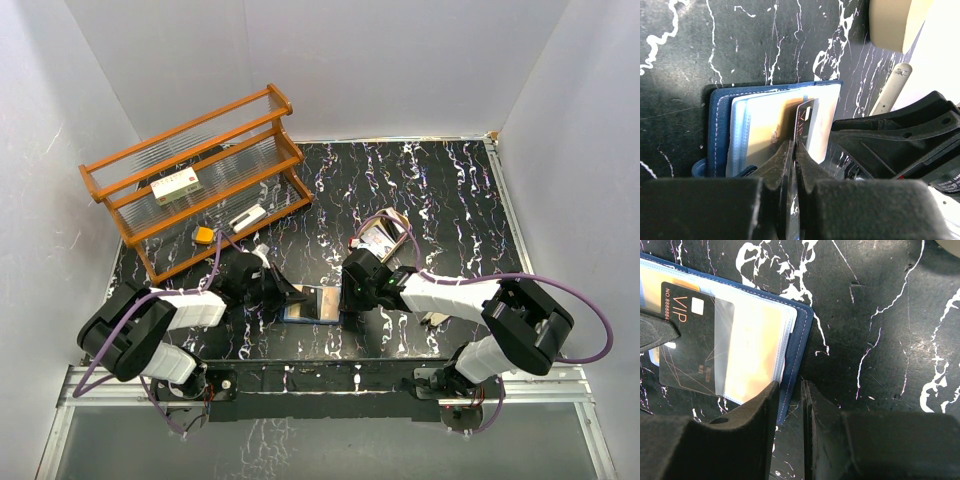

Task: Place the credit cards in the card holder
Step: Insert the credit card into the card holder.

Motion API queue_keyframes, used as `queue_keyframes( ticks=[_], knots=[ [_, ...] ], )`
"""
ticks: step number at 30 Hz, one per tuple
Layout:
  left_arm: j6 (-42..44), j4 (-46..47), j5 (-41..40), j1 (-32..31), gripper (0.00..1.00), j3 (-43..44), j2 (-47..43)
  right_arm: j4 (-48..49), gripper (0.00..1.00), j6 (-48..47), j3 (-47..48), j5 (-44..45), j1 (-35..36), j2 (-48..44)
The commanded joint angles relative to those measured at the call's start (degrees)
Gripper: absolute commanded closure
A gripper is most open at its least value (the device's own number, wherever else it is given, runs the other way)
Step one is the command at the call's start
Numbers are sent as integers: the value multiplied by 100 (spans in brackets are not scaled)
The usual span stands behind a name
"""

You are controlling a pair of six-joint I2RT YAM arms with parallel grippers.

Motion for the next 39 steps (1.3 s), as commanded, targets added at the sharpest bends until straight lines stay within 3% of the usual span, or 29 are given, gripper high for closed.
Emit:
queue_keyframes(
  ticks=[1, 11, 29, 35, 39],
  knots=[
    [30, 35, -414, -9, 100, -169, -233, 110, 77, 48, -19, 96, 37, -156],
    [-222, 636, -260, -23, 100, -292, 82, 135, 77, 101, -56, 122, 37, -223],
    [-292, 501, -365, -342, 99, -16, 393, 639, 76, 60, -89, -66, 38, -123],
    [299, -1186, -787, -342, 65, 636, -361, 98, 71, -172, -11, 209, 38, -426],
    [384, -1635, -962, -342, 55, 796, -861, 195, 64, -101, -130, 240, 31, -780]
  ],
)
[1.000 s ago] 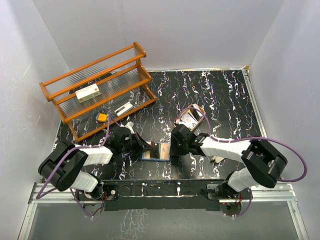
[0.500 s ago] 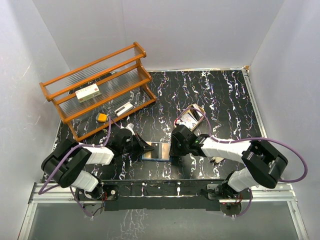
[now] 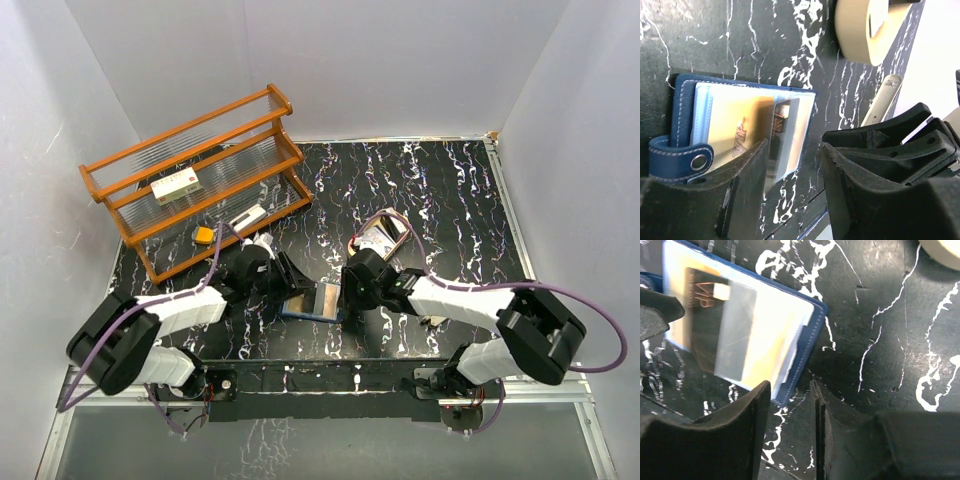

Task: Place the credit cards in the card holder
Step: Insert the credit card into the card holder.

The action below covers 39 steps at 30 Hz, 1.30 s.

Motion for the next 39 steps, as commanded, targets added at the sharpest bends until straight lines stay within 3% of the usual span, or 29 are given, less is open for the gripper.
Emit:
queue_keyframes(
  ticks=[1, 16, 26, 39],
  knots=[
    [316, -995, -375, -17, 54, 306, -563, 228, 62, 19, -46, 158, 18, -517],
    [494, -784, -231, -17, 50, 219, -20, 995, 46, 451, -324, -137, -35, -213],
    [298, -339, 30, -17, 51, 244, 548, 1311, 46, 406, -408, -254, -57, 151],
    [-460, 999, 537, -87, 55, 23, 968, 1811, 46, 134, -500, -465, -126, 301]
  ],
)
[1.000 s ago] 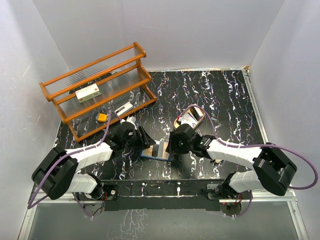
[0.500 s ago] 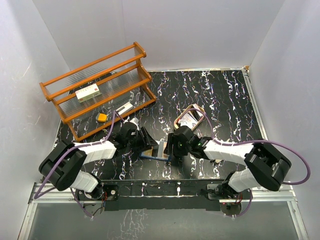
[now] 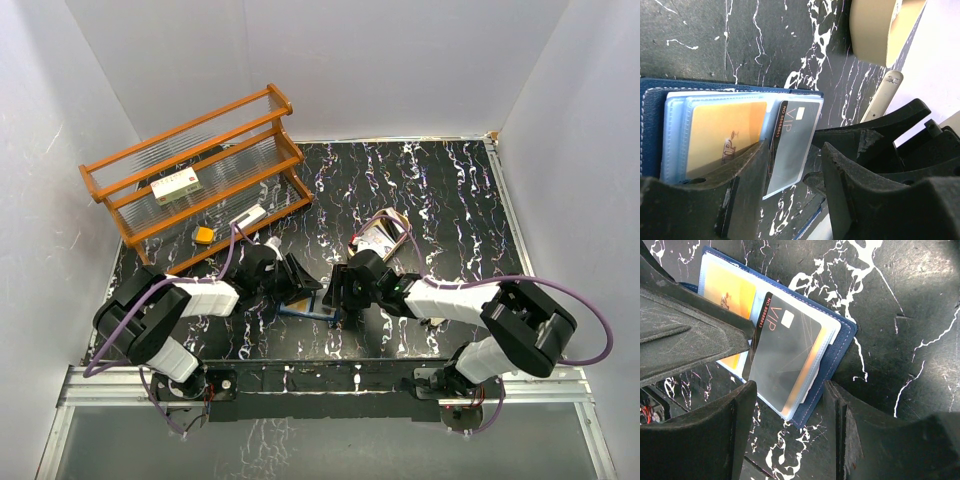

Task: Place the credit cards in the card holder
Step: Insert the credit card into the card holder.

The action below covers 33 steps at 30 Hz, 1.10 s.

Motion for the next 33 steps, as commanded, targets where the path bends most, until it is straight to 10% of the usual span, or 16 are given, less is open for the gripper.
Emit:
queue_keyframes(
  ticks=[1, 13, 20, 33],
  knots=[
    [-240, 287, 119, -108, 56, -126, 17, 313, 46, -148, -95, -36, -54, 77],
    [-509, 256, 58, -278, 57, -76, -105, -262, 46, -333, -36, 270, -163, -431],
    [-33, -1745, -589, -262, 75, 383, -656, -494, 36, -65, -196, 288, -182, -1107],
    [810, -4540, -2043, -116, 53, 983, -1357, -237, 35, 618, -145, 252, -182, -571]
  ],
)
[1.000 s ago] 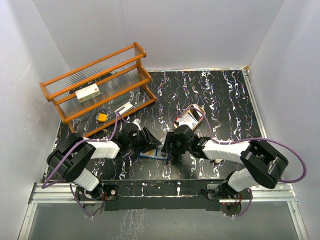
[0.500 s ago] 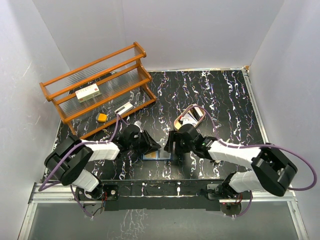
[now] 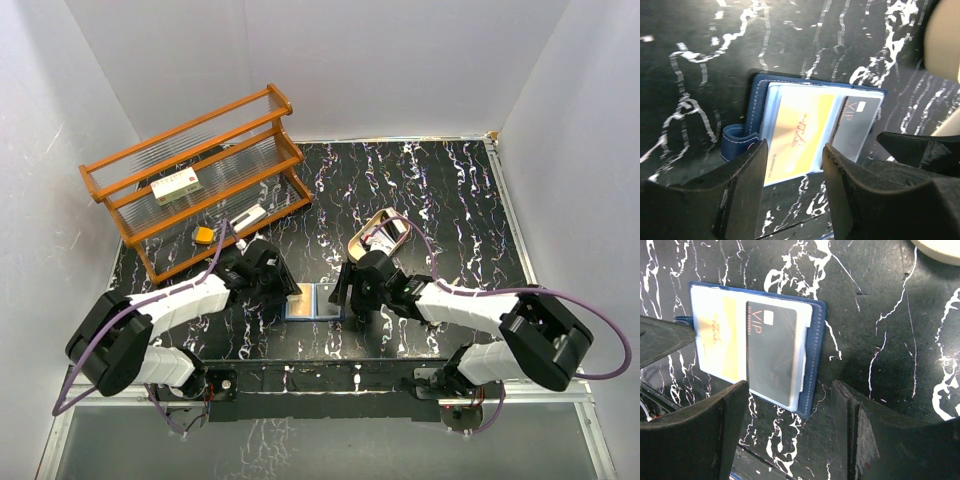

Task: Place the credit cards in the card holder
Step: Insert the credit card into the card holder, then close the card holder at the center of the board.

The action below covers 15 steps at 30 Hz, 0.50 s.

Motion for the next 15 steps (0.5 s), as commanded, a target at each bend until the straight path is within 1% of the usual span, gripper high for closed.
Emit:
queue_keyframes(
  ticks=[1, 9, 13, 15],
  knots=[
    [372, -1003, -586, 79, 52, 72, -262, 367, 34, 242, 9, -5, -23, 130],
    [817, -1440, -876, 79, 50, 183, 14, 486, 35, 266, -32, -1, -23, 350],
    [1000, -1522, -658, 87, 49, 396, -166, 486, 35, 258, -70, 53, -23, 359],
    [988, -1743, -787, 83, 49, 562, -308, 494, 36, 258, -63, 30, -23, 364]
  ],
)
